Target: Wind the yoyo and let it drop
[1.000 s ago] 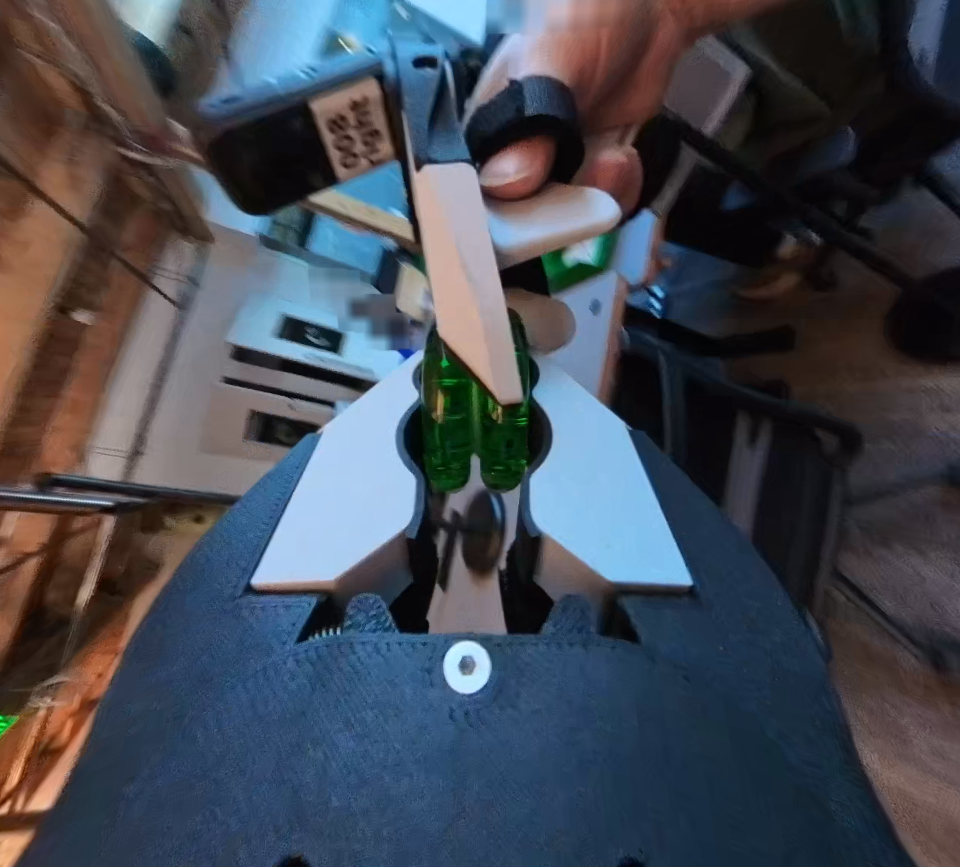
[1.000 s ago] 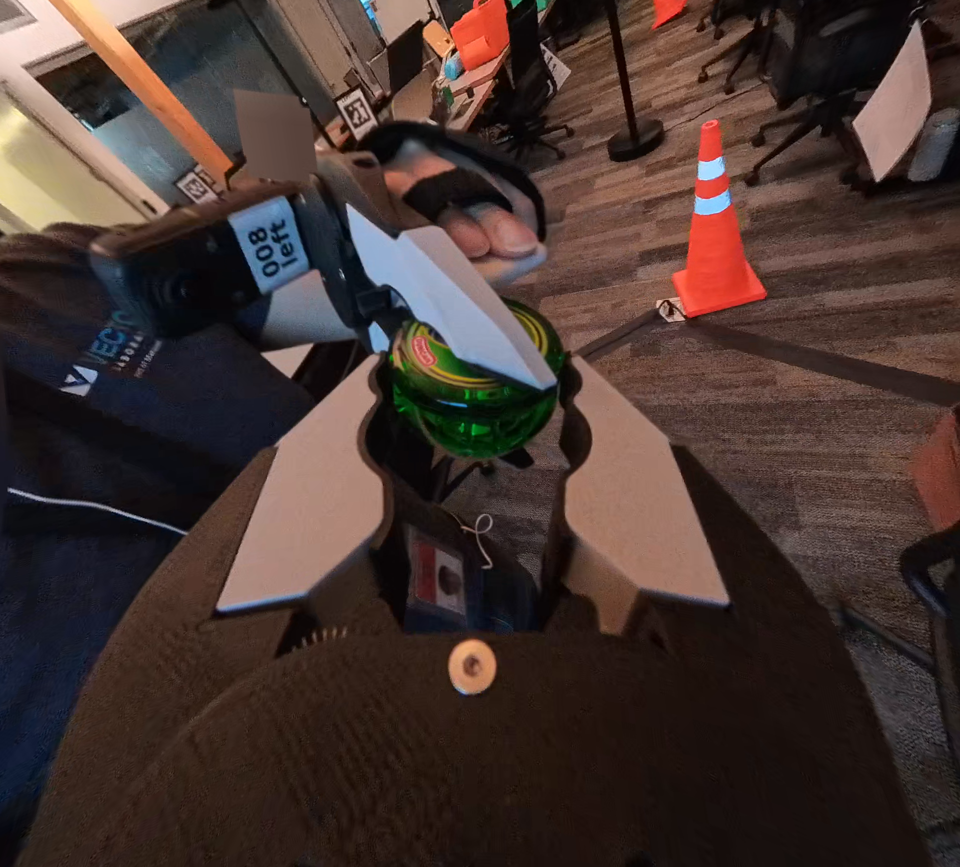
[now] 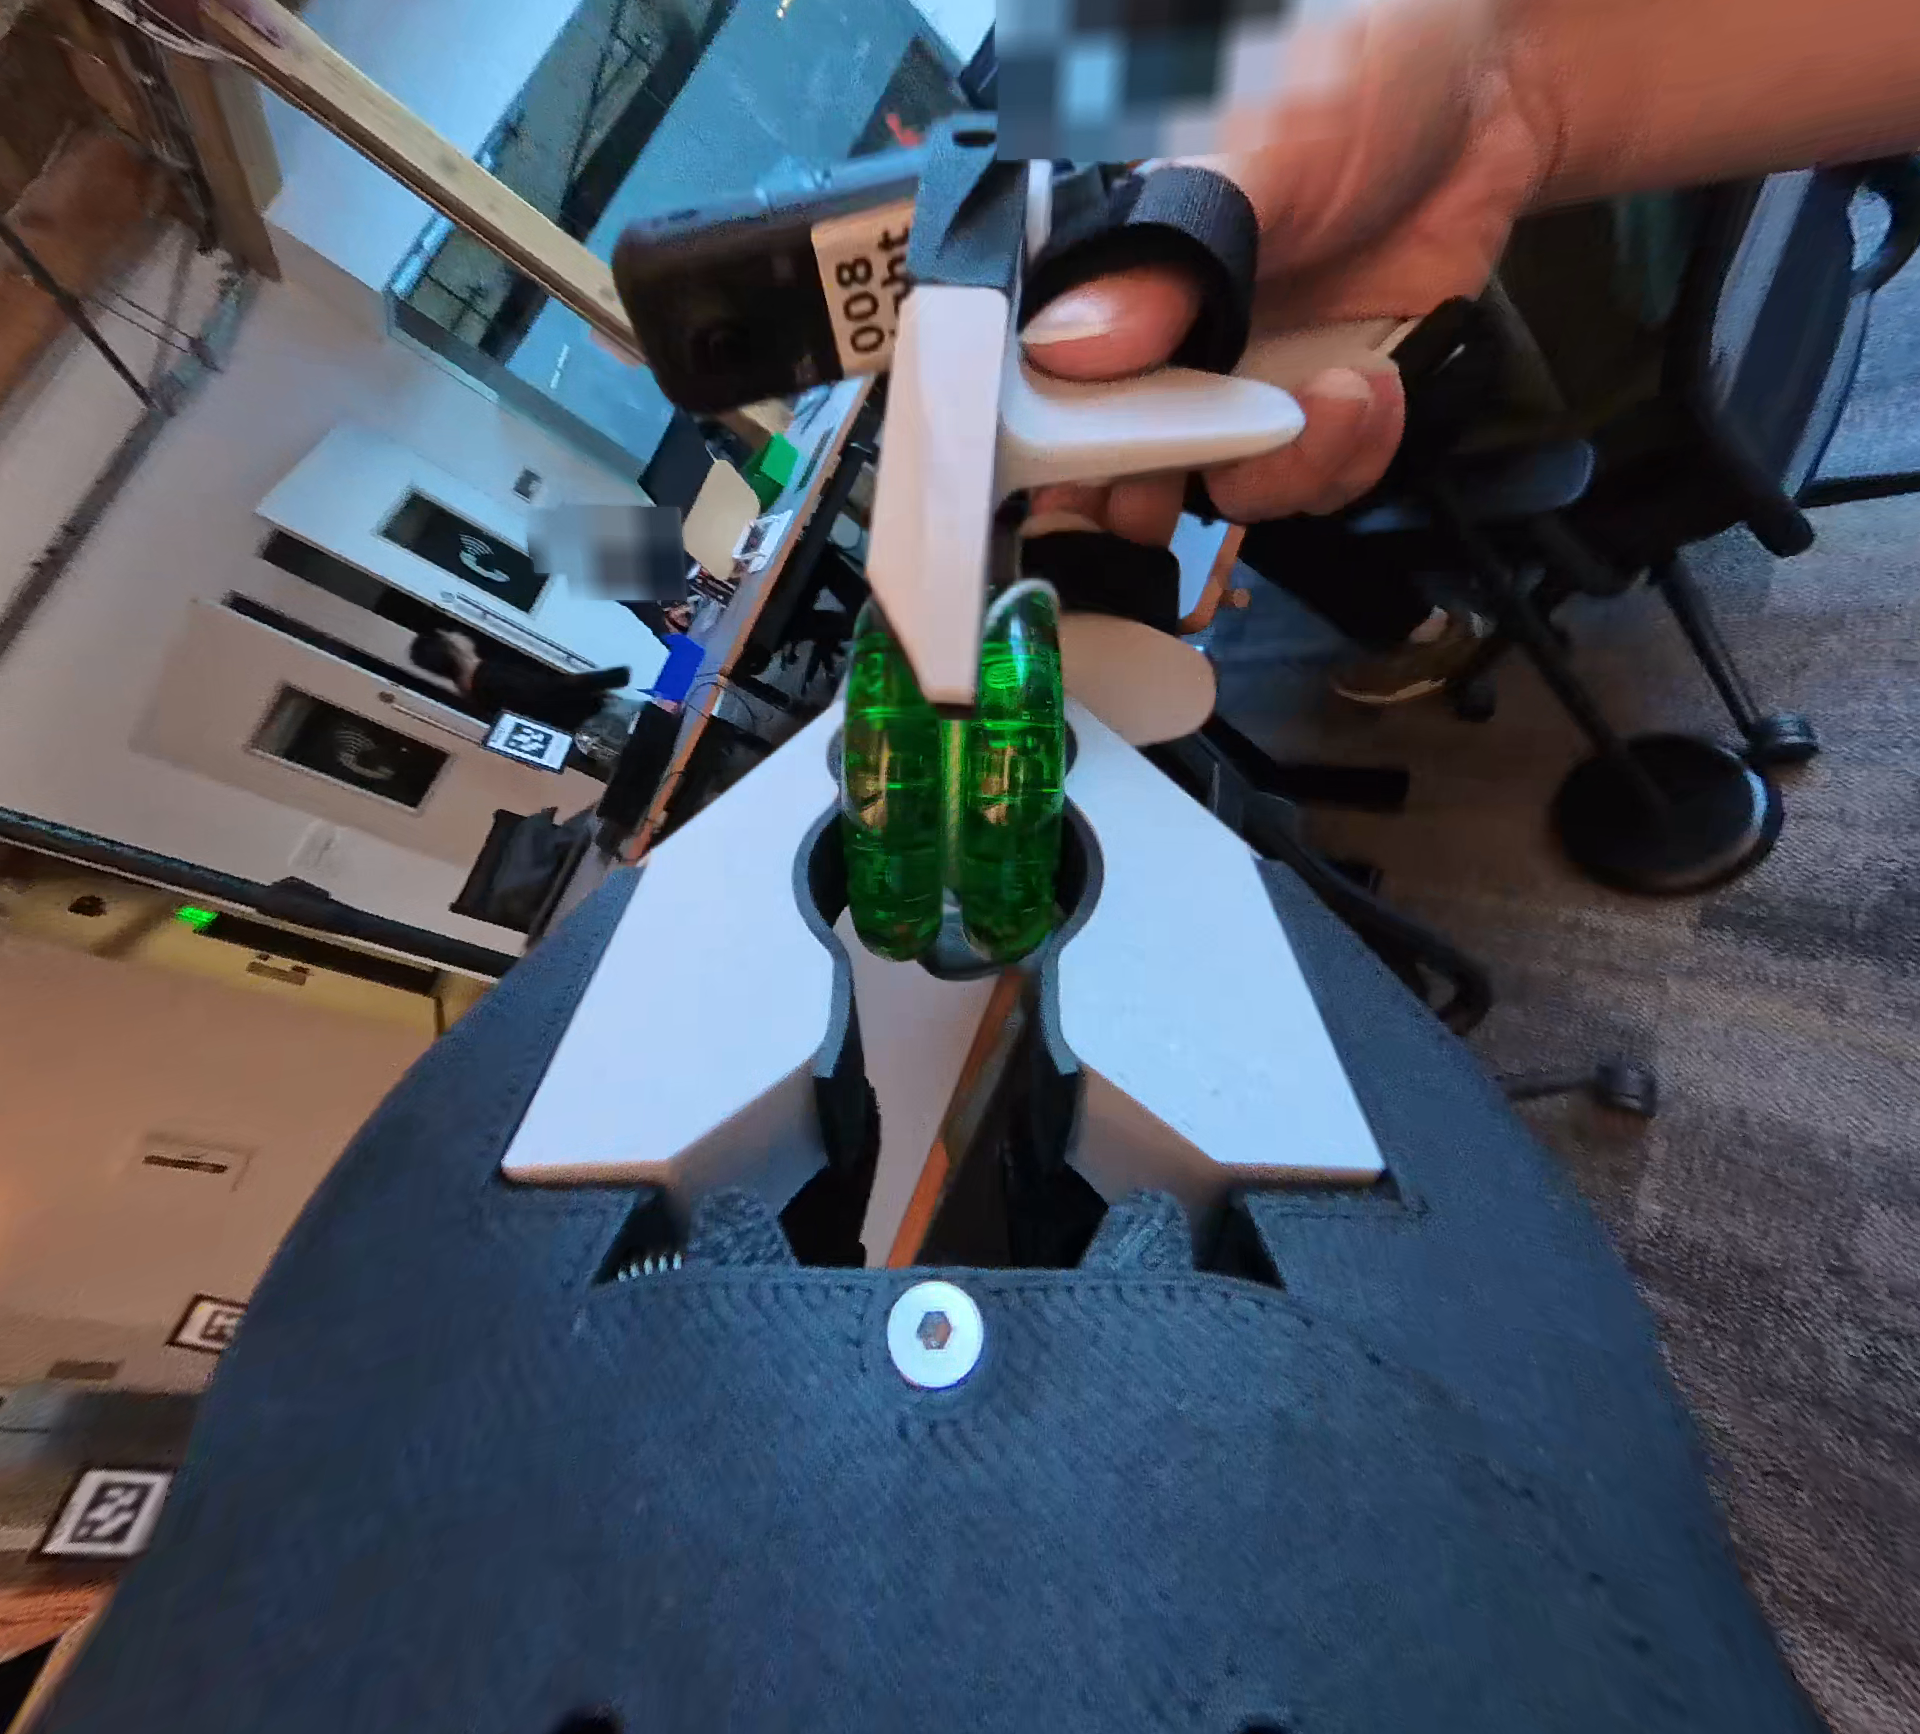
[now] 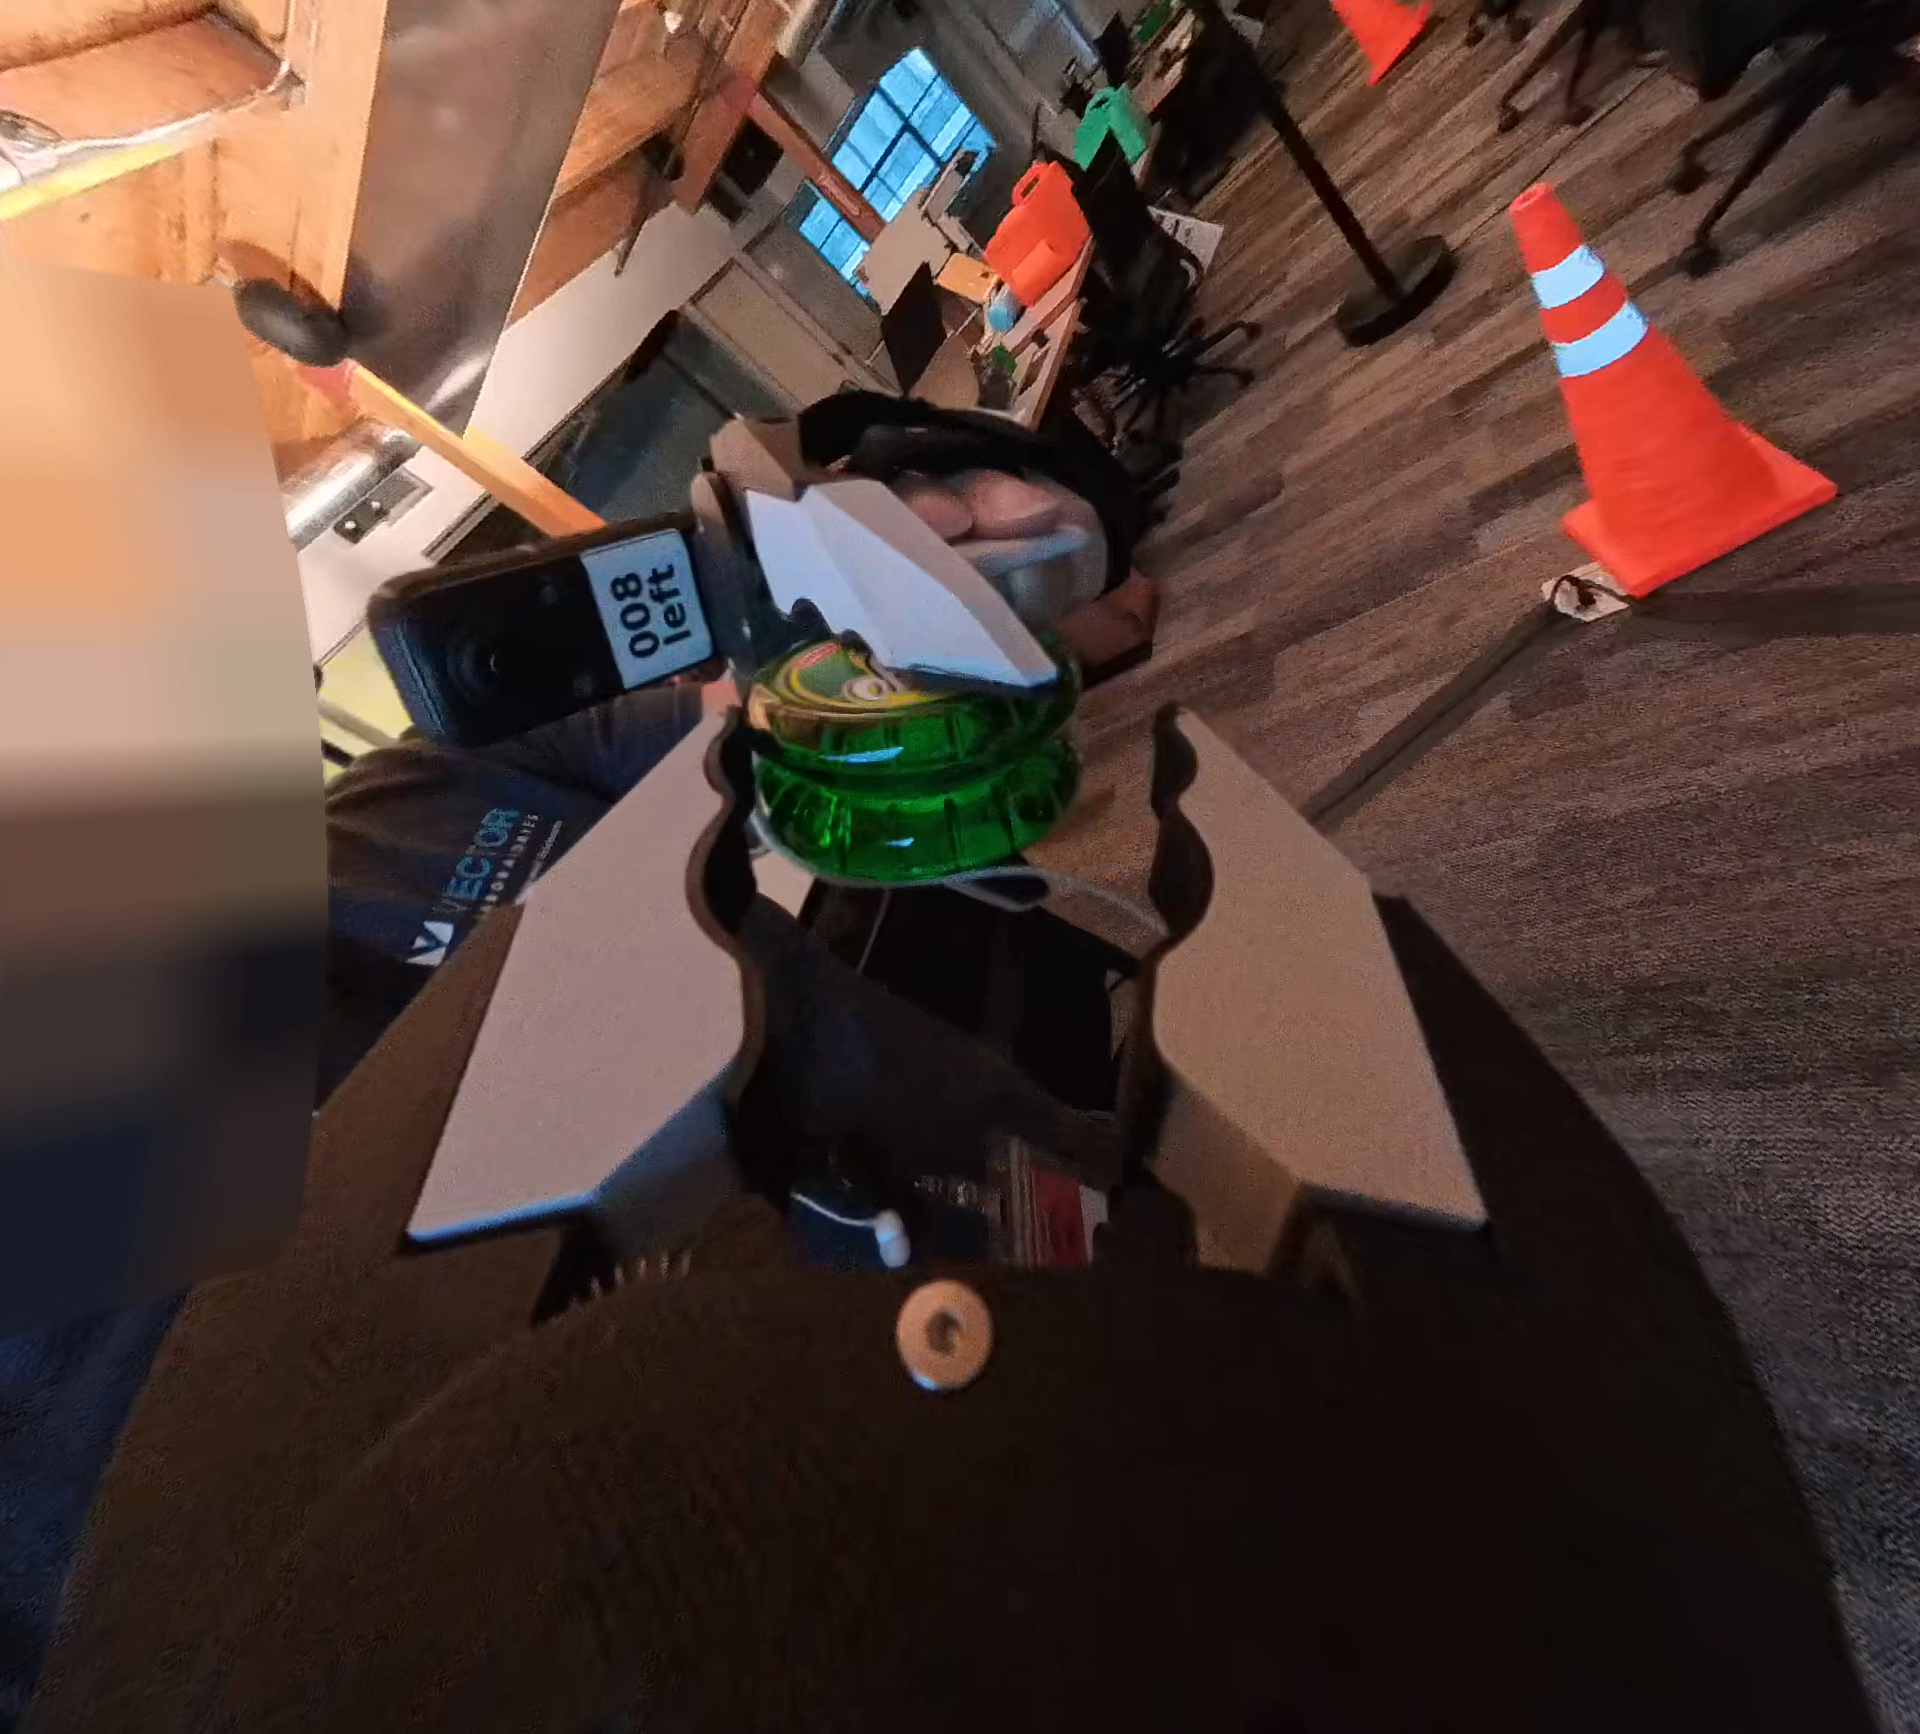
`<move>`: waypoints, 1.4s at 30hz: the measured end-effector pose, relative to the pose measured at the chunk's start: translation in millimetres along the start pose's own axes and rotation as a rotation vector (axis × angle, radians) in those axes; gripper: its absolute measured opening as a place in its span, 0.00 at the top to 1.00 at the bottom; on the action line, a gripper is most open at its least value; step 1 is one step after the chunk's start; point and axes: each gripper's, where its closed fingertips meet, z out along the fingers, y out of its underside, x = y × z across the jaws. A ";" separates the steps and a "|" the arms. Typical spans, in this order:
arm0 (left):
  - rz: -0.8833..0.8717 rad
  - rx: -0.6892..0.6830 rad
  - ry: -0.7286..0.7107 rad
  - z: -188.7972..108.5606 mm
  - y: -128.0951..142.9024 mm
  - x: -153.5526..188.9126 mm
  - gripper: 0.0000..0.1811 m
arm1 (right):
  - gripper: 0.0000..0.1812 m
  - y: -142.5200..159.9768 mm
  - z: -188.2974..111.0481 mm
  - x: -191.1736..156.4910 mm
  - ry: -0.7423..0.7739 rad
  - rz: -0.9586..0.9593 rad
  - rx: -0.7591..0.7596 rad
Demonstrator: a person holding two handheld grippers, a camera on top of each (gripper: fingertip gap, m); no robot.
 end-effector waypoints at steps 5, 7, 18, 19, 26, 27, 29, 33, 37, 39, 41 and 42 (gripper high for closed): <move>-0.004 0.002 -0.037 0.0 3.9 -0.6 0.84 | 0.64 -0.9 4.2 -1.0 0.009 -0.068 -0.019; 0.002 -0.085 -0.049 6.4 17.4 -1.7 0.83 | 0.66 -3.1 6.0 21.6 0.210 -0.056 -0.023; -0.215 0.001 0.079 -15.9 5.0 -8.6 0.83 | 0.52 -5.5 -2.6 2.4 0.198 -0.277 0.079; -0.245 0.015 0.082 -20.7 3.5 -13.8 0.83 | 0.52 -2.4 -9.1 2.6 0.158 -0.322 0.092; -0.282 0.130 0.110 -43.8 -20.8 -30.7 0.84 | 0.58 14.1 -3.4 5.0 -0.001 -0.456 0.221; -0.275 0.129 0.107 -44.8 -22.2 -31.8 0.83 | 0.65 15.0 1.4 5.5 0.016 -0.484 0.220; -0.274 0.120 0.113 -45.4 -23.1 -32.1 0.84 | 0.88 19.0 6.8 5.2 0.061 -0.565 0.197; -0.290 0.075 0.124 -47.0 -13.3 -34.0 0.84 | 1.00 14.6 -8.1 -9.1 0.148 -0.697 0.209; -0.313 0.014 0.142 -48.4 1.5 -25.4 0.83 | 1.00 -11.5 -38.9 -40.0 0.259 -0.811 0.263; -0.326 0.012 0.204 -49.0 -0.5 -10.8 0.83 | 1.00 -24.1 -48.4 -43.4 0.310 -0.815 0.242; -0.328 0.008 0.243 -48.9 -3.0 1.5 0.83 | 1.00 -34.8 -55.2 -43.4 0.355 -0.836 0.230; -0.335 0.014 0.265 -49.9 -4.9 7.2 0.83 | 1.00 -38.0 -57.5 -41.7 0.372 -0.841 0.222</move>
